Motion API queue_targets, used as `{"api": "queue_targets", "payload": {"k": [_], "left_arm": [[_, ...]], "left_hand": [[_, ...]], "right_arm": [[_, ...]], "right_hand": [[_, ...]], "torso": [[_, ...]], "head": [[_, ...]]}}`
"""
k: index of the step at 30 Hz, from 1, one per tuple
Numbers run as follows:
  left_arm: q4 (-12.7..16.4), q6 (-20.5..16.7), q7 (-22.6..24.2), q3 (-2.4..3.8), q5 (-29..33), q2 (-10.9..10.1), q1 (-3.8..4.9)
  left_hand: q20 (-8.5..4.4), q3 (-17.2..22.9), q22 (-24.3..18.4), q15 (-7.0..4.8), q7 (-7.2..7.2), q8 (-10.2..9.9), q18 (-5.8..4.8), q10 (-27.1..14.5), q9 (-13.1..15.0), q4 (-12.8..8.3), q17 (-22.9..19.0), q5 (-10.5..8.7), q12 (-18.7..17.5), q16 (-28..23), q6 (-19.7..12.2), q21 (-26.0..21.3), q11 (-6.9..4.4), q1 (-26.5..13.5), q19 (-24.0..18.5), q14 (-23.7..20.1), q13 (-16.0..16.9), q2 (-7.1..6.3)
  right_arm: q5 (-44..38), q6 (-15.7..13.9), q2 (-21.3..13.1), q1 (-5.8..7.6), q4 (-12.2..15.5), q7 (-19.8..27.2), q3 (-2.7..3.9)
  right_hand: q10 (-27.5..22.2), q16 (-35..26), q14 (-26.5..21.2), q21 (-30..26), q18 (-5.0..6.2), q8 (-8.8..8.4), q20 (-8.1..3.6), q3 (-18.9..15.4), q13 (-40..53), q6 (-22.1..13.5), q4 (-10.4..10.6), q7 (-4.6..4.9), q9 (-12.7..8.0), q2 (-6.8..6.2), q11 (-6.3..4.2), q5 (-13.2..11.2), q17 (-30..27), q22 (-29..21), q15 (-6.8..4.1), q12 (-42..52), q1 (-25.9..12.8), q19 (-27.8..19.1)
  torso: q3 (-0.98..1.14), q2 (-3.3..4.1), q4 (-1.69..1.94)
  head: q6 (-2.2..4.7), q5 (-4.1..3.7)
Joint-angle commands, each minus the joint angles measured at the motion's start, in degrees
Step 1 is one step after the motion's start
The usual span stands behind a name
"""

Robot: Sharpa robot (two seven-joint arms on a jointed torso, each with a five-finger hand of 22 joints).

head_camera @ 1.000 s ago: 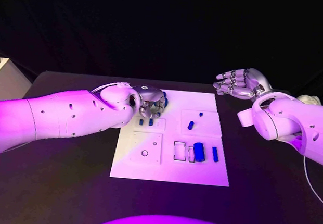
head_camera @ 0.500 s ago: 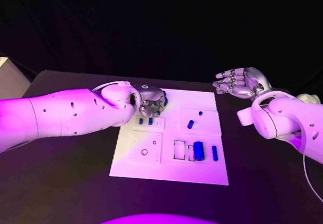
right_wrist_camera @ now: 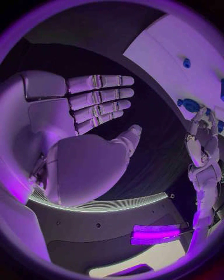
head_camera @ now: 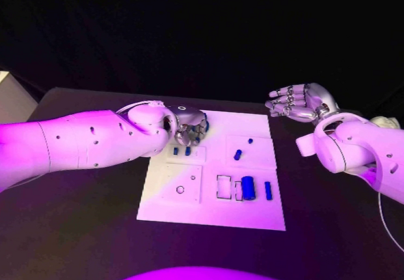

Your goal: Assemble the parts on the task board

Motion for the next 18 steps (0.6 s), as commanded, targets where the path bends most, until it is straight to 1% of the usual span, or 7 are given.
{"api": "queue_targets", "payload": {"k": [1,5,6,10,13,18], "left_arm": [[0.0,0.9,1.0,0.04,0.6,0.2,0.01],[0.0,0.2,1.2,0.04,0.7,0.1,0.01],[0.0,-0.1,1.2,0.04,0.7,0.1,0.01],[0.1,-1.3,1.4,0.05,0.8,0.0,0.01],[0.2,-2.5,1.7,0.06,0.9,-0.1,0.00],[0.5,-4.8,2.6,0.12,1.3,-0.4,0.00]], "left_hand": [[-0.20,0.4,0.6,-0.24,0.12,-0.2,0.26,0.9,0.1,-0.2,0.4,-0.37,-0.4,0.7,0.6,0.6,-0.09,0.6,0.3,0.7,-0.1,0.20],[-0.50,0.7,2.2,-0.60,0.09,0.1,0.02,2.6,0.4,-0.8,1.5,-0.40,-0.7,2.2,1.9,2.3,-0.55,0.8,1.1,1.8,-0.3,0.63],[-0.63,0.8,3.1,-0.64,0.12,0.3,-0.17,3.4,0.6,-1.2,2.5,-0.42,-0.8,3.1,2.6,3.4,-0.77,1.1,1.7,2.6,-0.3,0.95],[-0.87,1.1,5.5,-0.78,0.26,0.5,-0.61,5.4,0.9,-2.4,4.6,-0.43,-1.2,5.4,3.8,6.1,-1.06,1.7,3.1,4.8,-0.3,1.65],[-1.00,1.5,6.8,-0.87,0.42,0.3,-0.85,6.2,1.0,-3.2,5.4,-0.44,-1.6,6.2,4.0,7.6,-1.14,2.1,4.0,5.5,-0.3,1.95],[-1.05,1.7,7.3,-0.90,0.52,0.1,-0.90,6.5,1.0,-3.7,5.4,-0.43,-1.9,6.4,4.1,8.1,-1.11,2.3,4.1,5.7,-0.3,1.99]], "right_arm": [[-0.2,0.7,0.0,-0.01,0.1,0.5,0.02],[-0.2,0.7,0.0,-0.01,0.1,0.5,0.02],[-0.2,0.7,0.0,-0.01,0.1,0.5,0.02],[-0.2,0.7,0.0,0.00,0.1,0.5,0.02],[-0.2,0.7,0.0,0.00,0.1,0.5,0.02],[-0.2,0.7,0.0,0.00,0.1,0.6,0.02]], "right_hand": [[0.7,-0.1,-0.2,0.1,0.41,-0.27,0.08,0.4,0.0,0.7,0.0,1.83,-0.1,0.06,-0.20,0.2,-0.5,0.0,-0.06,-0.7,-0.5,-0.4],[0.7,-0.1,-0.2,0.1,0.41,-0.27,0.08,0.4,0.0,0.7,0.0,1.83,-0.1,0.06,-0.20,0.2,-0.5,0.0,-0.06,-0.7,-0.5,-0.4],[0.7,-0.1,-0.2,0.1,0.41,-0.27,0.08,0.4,0.0,0.7,0.0,1.83,-0.1,0.06,-0.20,0.2,-0.5,0.0,-0.06,-0.7,-0.5,-0.4],[0.7,-0.1,-0.2,0.1,0.41,-0.27,0.08,0.4,0.0,0.7,0.0,1.83,-0.1,0.06,-0.20,0.2,-0.5,0.0,-0.06,-0.7,-0.5,-0.4],[0.7,-0.1,-0.2,0.1,0.41,-0.27,0.08,0.4,0.0,0.7,0.0,1.83,-0.1,0.06,-0.20,0.2,-0.5,0.0,-0.06,-0.7,-0.5,-0.4],[0.7,-0.1,-0.2,0.1,0.41,-0.27,0.08,0.4,0.0,0.7,0.0,1.83,-0.1,0.06,-0.20,0.2,-0.5,0.0,-0.06,-0.7,-0.5,-0.4]], "torso": [[0.00,-0.04,0.06],[-0.02,-0.03,0.04],[-0.03,-0.04,0.03],[-0.01,-0.06,0.00],[-0.01,-0.04,0.02],[-0.03,-0.03,0.00]], "head": [[-0.07,-0.03],[-0.10,-0.08],[-0.09,-0.07],[-0.04,0.00],[-0.03,0.00],[0.09,0.00]]}}
